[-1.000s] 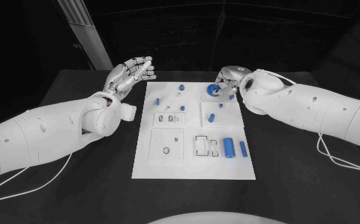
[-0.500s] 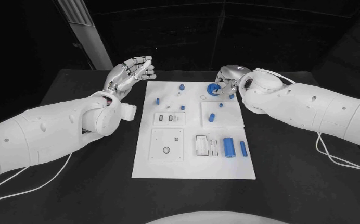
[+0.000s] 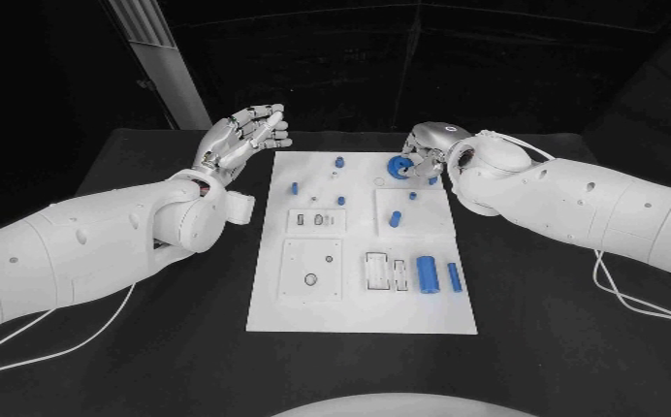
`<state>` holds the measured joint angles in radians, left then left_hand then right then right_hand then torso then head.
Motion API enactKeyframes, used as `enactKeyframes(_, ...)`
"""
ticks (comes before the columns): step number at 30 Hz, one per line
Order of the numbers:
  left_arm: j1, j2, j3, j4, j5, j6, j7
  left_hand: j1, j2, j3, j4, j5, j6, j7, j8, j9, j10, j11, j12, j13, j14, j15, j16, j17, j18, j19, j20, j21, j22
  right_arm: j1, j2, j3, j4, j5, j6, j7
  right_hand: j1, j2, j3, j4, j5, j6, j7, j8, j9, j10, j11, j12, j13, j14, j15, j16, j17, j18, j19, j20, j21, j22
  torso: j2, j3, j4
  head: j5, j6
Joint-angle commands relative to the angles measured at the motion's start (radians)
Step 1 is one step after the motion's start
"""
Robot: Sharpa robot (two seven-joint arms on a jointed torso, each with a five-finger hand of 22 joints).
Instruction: Assemble the parts on the task board
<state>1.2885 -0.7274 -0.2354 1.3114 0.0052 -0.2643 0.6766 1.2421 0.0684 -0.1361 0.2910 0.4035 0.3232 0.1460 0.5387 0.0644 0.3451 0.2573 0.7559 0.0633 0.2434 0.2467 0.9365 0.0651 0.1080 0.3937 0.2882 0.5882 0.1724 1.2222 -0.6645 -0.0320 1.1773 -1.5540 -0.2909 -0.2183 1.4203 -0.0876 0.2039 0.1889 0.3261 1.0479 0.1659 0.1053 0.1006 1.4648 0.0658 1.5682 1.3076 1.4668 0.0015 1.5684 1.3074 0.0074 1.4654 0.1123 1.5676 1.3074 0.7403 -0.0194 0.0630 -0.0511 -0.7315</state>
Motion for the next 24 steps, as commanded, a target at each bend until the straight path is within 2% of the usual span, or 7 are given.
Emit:
enactKeyframes(1, 0.001, -0.001, 0.001, 0.002, -0.004, 0.01, 0.189, 0.001, 0.006, -0.001, 0.002, 0.003, -0.006, 0.148, -0.005, -0.001, -0.008, -0.001, -0.007, 0.0, -0.005, 0.0, -0.007, 0.0, -0.003, -0.008, 0.001, -0.004, -0.001, 0.001, -0.005, 0.0, 0.014, 0.056, -0.075, 0.03, -0.004, 0.006, -0.003, -0.004, 0.003, 0.049, -0.043, 0.008, 0.013, 0.106, -0.004, 0.003, 0.263, 0.104, -0.007, 0.002, 0.263, -0.007, 0.105, -0.005, 0.003, 0.263, 0.0, -0.0001, 0.0005, 0.002, 0.0)
enactKeyframes(7, 0.001, -0.001, 0.001, 0.001, -0.004, 0.01, 0.189, 0.001, 0.006, -0.001, 0.002, 0.003, -0.006, 0.148, -0.005, -0.001, -0.008, -0.001, -0.007, 0.0, -0.005, 0.0, -0.007, 0.0, -0.003, -0.008, 0.001, -0.004, -0.001, 0.002, -0.024, 0.001, 0.053, 0.081, -0.125, 0.044, -0.011, 0.004, -0.004, -0.004, 0.0, 0.049, -0.039, 0.004, 0.011, 0.106, -0.002, 0.003, 0.263, 0.104, -0.007, 0.002, 0.263, -0.007, 0.105, -0.006, 0.003, 0.263, -0.001, -0.0008, -0.0004, 0.004, 0.003)
enactKeyframes(13, 0.001, 0.003, 0.001, -0.003, -0.004, 0.01, 0.189, 0.001, 0.006, -0.001, 0.002, 0.003, -0.006, 0.148, -0.005, -0.001, -0.008, -0.001, -0.007, 0.0, -0.005, 0.0, -0.007, 0.0, -0.003, -0.008, 0.001, -0.004, -0.001, 0.003, -0.039, 0.002, 0.101, 0.098, -0.154, 0.052, -0.014, 0.004, -0.005, -0.004, -0.002, 0.048, -0.038, 0.002, 0.01, 0.106, -0.001, 0.003, 0.263, 0.104, -0.007, 0.002, 0.263, -0.007, 0.105, -0.006, 0.003, 0.263, -0.002, -0.0018, 0.0013, 0.002, 0.003)
enactKeyframes(16, 0.001, 0.005, 0.001, -0.004, -0.004, 0.011, 0.189, 0.001, 0.006, -0.001, 0.002, 0.003, -0.006, 0.148, -0.005, -0.001, -0.008, -0.001, -0.007, 0.0, -0.005, 0.0, -0.007, 0.0, -0.003, -0.008, 0.001, -0.004, -0.001, 0.004, -0.031, 0.002, 0.117, 0.101, -0.156, 0.057, -0.014, 0.004, -0.005, -0.004, -0.002, 0.048, -0.037, 0.001, 0.01, 0.106, 0.0, 0.003, 0.263, 0.104, -0.007, 0.002, 0.263, -0.007, 0.105, -0.006, 0.003, 0.263, -0.002, -0.0021, 0.0017, 0.002, 0.004)
enactKeyframes(18, 0.001, 0.005, 0.001, -0.004, -0.004, 0.011, 0.189, 0.001, 0.006, -0.001, 0.002, 0.003, -0.006, 0.148, -0.005, -0.001, -0.008, -0.001, -0.007, 0.0, -0.005, 0.0, -0.007, 0.0, -0.003, -0.008, 0.001, -0.004, -0.001, 0.004, -0.025, 0.002, 0.121, 0.101, -0.153, 0.059, -0.015, 0.004, -0.004, -0.005, -0.003, 0.046, -0.036, 0.0, 0.009, 0.106, 0.0, 0.003, 0.263, 0.104, -0.006, 0.002, 0.263, -0.007, 0.105, -0.006, 0.003, 0.263, -0.001, -0.0009, 0.0, 0.004, 0.005)
enactKeyframes(24, 0.001, 0.007, 0.001, -0.008, -0.004, 0.01, 0.189, 0.001, 0.006, -0.001, 0.002, 0.003, -0.006, 0.148, -0.005, -0.001, -0.008, -0.001, -0.007, 0.0, -0.005, 0.0, -0.007, 0.0, -0.003, -0.008, 0.001, -0.004, -0.001, 0.004, 0.024, 0.002, 0.124, 0.092, -0.132, 0.068, -0.015, 0.004, -0.004, -0.006, -0.005, 0.044, -0.035, -0.003, 0.008, 0.106, 0.002, 0.003, 0.263, 0.104, -0.006, 0.002, 0.263, -0.007, 0.105, -0.006, 0.003, 0.263, -0.001, -0.0009, 0.0002, 0.008, 0.005)
